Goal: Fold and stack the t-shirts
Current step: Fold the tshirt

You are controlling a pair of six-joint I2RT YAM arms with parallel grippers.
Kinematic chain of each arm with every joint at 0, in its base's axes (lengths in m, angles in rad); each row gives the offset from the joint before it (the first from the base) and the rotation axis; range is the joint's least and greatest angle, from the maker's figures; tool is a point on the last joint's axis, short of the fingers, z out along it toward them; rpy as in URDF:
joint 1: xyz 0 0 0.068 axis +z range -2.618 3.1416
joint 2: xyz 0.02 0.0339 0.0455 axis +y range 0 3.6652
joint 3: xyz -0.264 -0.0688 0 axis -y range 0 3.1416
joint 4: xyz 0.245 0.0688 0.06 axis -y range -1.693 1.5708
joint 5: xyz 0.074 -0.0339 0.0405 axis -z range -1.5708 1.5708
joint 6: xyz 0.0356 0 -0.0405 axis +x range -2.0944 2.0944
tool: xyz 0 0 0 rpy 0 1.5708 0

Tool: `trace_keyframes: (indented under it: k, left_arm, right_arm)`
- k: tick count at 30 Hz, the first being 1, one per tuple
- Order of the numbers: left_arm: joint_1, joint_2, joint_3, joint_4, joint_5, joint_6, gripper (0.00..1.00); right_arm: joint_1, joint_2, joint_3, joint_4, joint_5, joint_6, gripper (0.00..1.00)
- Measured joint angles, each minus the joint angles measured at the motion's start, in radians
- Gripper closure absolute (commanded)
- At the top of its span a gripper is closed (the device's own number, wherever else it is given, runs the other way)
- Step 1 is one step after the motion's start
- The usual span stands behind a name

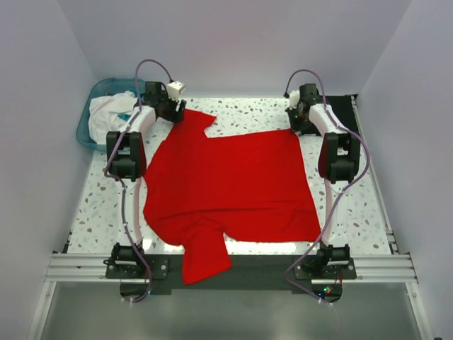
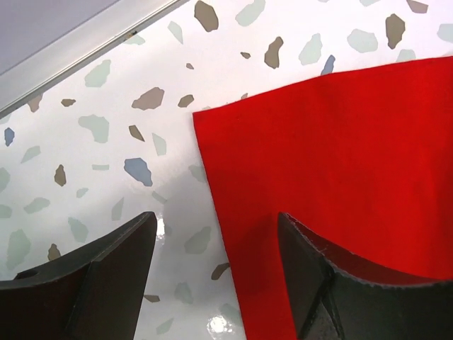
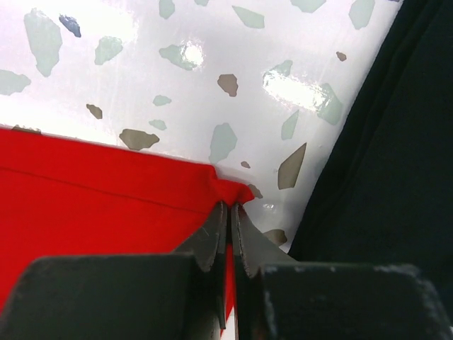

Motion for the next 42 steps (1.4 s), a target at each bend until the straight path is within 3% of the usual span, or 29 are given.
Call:
trace_keyframes:
  k: [4,7,10,11,13,14,19,27,42]
  left_arm:
    - [-0.004,0.022,0.010,-0.002,0.000,0.001,0.30]
    - [-0.007,0.036,0.017,-0.006,0.009,0.000,0.39]
    - [-0.011,0.046,0.032,-0.009,0.017,-0.001,0.53]
    - [-0.011,0.050,0.037,-0.011,0.024,-0.001,0.61]
    - [-0.013,0.053,0.042,-0.010,0.037,-0.001,0.68]
    - [-0.013,0.053,0.042,-0.010,0.042,-0.001,0.77]
    - [-0.013,0.053,0.043,0.003,0.057,-0.005,0.99]
    - [-0.010,-0.014,-0.039,0.095,0.120,-0.009,1.00]
    - [0.033,-0.397,-0.384,0.234,0.311,0.020,1.00]
  right_arm:
    - [-0.002,0.002,0.002,-0.002,-0.009,-0.006,1.00]
    - [-0.003,0.002,0.002,-0.003,-0.018,-0.010,1.00]
    - [-0.003,0.002,0.002,-0.003,-0.021,-0.014,1.00]
    - [-0.003,0.002,0.002,-0.003,-0.022,-0.016,1.00]
    - [-0.003,0.001,0.001,-0.003,-0.028,-0.021,1.00]
    - [-0.004,0.000,0.000,-0.003,-0.035,-0.024,1.00]
    - [-0.010,-0.005,-0.006,-0.003,-0.071,-0.033,1.00]
    - [-0.021,-0.031,-0.045,-0.002,-0.122,-0.029,1.00]
    - [-0.052,-0.220,-0.198,0.019,-0.201,-0.052,1.00]
